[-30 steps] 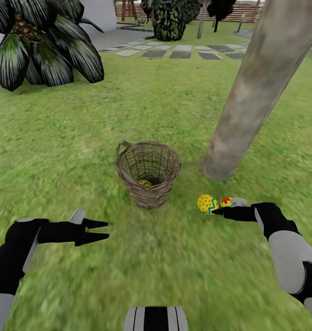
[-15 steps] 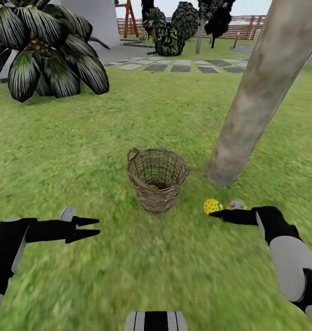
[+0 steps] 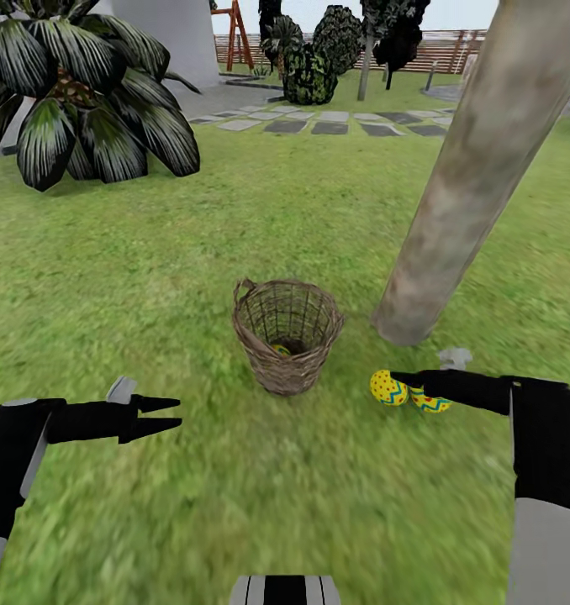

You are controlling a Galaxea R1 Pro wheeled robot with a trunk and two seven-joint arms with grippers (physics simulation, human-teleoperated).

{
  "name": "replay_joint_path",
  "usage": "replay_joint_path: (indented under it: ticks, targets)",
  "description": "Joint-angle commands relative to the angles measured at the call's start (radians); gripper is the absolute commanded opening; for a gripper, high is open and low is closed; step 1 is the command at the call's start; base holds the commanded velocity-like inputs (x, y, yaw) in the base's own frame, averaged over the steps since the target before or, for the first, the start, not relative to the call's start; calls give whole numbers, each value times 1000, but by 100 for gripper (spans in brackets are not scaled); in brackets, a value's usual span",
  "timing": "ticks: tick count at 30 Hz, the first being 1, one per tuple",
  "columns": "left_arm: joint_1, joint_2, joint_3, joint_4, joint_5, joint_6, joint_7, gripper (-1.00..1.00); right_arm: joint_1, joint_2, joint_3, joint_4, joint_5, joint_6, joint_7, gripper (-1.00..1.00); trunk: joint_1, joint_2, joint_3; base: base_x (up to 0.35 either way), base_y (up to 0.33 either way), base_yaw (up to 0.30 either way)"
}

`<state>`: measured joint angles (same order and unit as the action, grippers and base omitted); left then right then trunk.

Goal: Take the three Easter eggs out of the wicker basket on the lawn in the garden, then place them on the lawn next to a single tree (choose any tree) so that all three eggs are next to the same tree and none are left in the basket.

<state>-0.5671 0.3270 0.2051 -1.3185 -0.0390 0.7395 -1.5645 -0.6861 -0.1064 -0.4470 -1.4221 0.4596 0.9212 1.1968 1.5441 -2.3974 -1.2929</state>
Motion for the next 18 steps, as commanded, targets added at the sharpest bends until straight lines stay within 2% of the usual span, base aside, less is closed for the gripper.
replay_joint_path:
  ticks: [1,3,4,5,7,9,11,12,14,16,18]
  targets:
    - [0,-1,1,0,-5,11,-6,100,-2,4,35,-8,13,11,5,100,-4,7,2,0,0,0]
    - [0,-1,1,1,-6,11,-6,100,-15,9,95,-15,13,22,-34,100,-12,21,9,0,0,0]
    - [0,-2,1,2,-7,11,-6,100,-29,11,107,-16,11,32,-58,100,-16,28,12,0,0,0]
    - [0,-2,0,2,-7,10,-6,100,-60,27,120,-15,9,59,-105,100,-19,35,15,0,0,0]
    - [0,-2,-1,2,-7,9,-6,100,-89,47,126,-15,12,71,-131,100,-27,49,21,0,0,0]
    - [0,-2,-1,2,-8,9,-6,100,-133,79,148,-13,16,79,-157,100,-35,63,28,0,0,0]
    - [0,-2,0,2,-8,9,-6,100,-170,106,195,-13,18,84,-188,100,-42,77,34,0,0,0]
    - [0,-1,0,2,-8,9,-6,100,-192,118,229,-12,15,86,-225,100,-42,77,34,0,0,0]
    - [0,-1,2,3,-7,8,-6,100,-217,130,253,-8,9,87,-282,100,-42,77,34,0,0,0]
    - [0,-1,18,4,-7,7,-6,100,-235,156,264,-1,10,88,-337,100,-42,77,34,0,0,0]
    - [0,-4,55,9,-7,6,-6,100,-249,188,270,4,14,88,-387,100,-42,77,34,8,0,0]
